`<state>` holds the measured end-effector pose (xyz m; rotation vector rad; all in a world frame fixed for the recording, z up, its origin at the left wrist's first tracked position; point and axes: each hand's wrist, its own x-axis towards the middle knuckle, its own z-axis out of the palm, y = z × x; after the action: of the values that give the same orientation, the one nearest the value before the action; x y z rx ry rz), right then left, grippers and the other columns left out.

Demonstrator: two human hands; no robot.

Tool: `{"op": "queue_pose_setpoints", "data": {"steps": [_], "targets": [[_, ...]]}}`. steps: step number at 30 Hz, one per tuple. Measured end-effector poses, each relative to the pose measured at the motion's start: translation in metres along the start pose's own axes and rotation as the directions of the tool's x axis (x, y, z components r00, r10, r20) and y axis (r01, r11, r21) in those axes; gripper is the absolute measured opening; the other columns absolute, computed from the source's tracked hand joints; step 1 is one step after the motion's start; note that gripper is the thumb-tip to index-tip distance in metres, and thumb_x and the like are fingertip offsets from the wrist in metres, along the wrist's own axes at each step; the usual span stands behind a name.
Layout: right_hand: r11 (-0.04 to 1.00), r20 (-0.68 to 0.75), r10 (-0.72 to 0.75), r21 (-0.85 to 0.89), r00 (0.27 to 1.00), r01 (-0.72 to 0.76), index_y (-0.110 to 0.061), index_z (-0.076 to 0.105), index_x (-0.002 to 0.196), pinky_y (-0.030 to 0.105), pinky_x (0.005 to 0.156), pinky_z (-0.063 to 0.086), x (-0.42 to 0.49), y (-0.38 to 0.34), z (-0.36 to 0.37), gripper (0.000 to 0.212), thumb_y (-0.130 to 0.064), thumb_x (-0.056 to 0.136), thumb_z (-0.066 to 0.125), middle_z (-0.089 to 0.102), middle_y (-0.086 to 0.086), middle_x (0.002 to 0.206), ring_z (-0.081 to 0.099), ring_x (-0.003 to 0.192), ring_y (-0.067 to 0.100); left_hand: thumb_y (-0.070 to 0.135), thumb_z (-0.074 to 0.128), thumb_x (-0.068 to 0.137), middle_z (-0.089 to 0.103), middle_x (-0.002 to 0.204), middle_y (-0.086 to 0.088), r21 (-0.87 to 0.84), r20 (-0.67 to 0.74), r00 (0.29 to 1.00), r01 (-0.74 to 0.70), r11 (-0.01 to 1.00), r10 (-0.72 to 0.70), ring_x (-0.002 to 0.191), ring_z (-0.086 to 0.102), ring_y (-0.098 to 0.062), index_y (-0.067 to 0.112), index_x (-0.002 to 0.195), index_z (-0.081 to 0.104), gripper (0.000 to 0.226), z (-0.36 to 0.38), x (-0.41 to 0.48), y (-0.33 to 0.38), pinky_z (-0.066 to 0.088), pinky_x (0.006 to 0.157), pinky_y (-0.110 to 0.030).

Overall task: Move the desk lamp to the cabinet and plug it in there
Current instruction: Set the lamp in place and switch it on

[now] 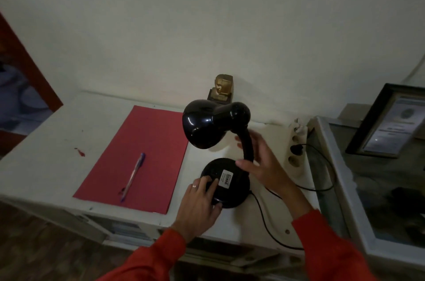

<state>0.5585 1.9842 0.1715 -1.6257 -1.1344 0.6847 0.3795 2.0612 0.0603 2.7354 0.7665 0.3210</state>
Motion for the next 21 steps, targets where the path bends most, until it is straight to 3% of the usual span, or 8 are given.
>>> {"op": "queue_pose_setpoints", "data": {"steps": [4,7,12,16,18,21], "targets": [[0.994,-0.150,-0.111,0.004,0.982,0.113,-0.047,0.037,0.131,0.016,0.080,0.054,0.005,-0.054,-0.009,0.063,-0.038,0.076,0.066,0.055,-0.021,0.122,0.064,0.104,0.001,0.048,0.047,0.083,0.025,0.155,-0.008,-0.088,0.033,0.999,0.017,0.996,-0.014,0.144,0.019,-0.028,0.021,0.138,0.037,0.062,0.003,0.004,-0.005,0.023,0.116,-0.041],[0.987,-0.186,-0.137,-0.110,0.973,0.118,-0.043,0.036,0.135,0.012,0.069,0.054,0.008,-0.075,-0.004,0.060,-0.035,0.082,0.064,0.054,-0.016,0.120,0.067,0.090,0.000,0.049,0.047,0.082,0.024,0.157,-0.007,-0.099,0.074,0.997,0.016,0.995,-0.008,0.143,0.021,-0.027,0.022,0.138,0.037,0.063,0.001,0.006,-0.010,0.029,0.113,-0.043],[0.969,-0.261,-0.155,-0.228,0.953,0.095,-0.044,0.041,0.134,0.015,0.075,0.051,0.005,-0.077,0.003,0.054,-0.027,0.087,0.063,0.053,-0.012,0.120,0.061,0.098,0.000,0.048,0.047,0.081,0.036,0.152,-0.008,-0.044,0.088,0.994,-0.067,0.997,0.071,0.129,0.042,-0.033,0.021,0.133,0.047,0.059,-0.004,0.013,-0.013,0.041,0.102,-0.043],[0.970,-0.298,-0.138,-0.232,0.945,0.069,-0.048,0.041,0.132,0.004,0.074,0.048,0.002,-0.075,0.006,0.052,-0.031,0.087,0.062,0.056,-0.016,0.119,0.052,0.098,-0.022,0.051,0.041,0.084,0.019,0.159,-0.002,0.057,0.183,0.979,-0.104,0.993,0.092,0.137,0.030,-0.031,0.023,0.141,0.034,0.064,0.001,0.017,-0.020,0.034,0.109,-0.040],[0.969,-0.313,-0.140,-0.239,0.939,0.065,-0.047,0.039,0.133,-0.002,0.076,0.044,0.001,-0.074,0.011,0.052,-0.030,0.089,0.060,0.053,-0.021,0.119,0.049,0.101,-0.023,0.051,0.036,0.085,0.016,0.159,-0.003,0.103,0.214,0.971,-0.131,0.986,0.107,0.139,0.026,-0.032,0.023,0.144,0.028,0.066,0.002,0.020,-0.022,0.031,0.111,-0.041],[0.972,-0.340,-0.130,-0.230,0.932,0.052,-0.042,0.037,0.137,0.004,0.079,0.044,0.002,-0.072,0.016,0.051,-0.029,0.091,0.057,0.050,-0.020,0.123,0.049,0.107,-0.011,0.047,0.036,0.086,0.015,0.159,-0.005,0.120,0.240,0.961,-0.169,0.978,0.136,0.140,0.024,-0.034,0.022,0.145,0.022,0.065,0.002,0.021,-0.026,0.031,0.111,-0.044]]}}
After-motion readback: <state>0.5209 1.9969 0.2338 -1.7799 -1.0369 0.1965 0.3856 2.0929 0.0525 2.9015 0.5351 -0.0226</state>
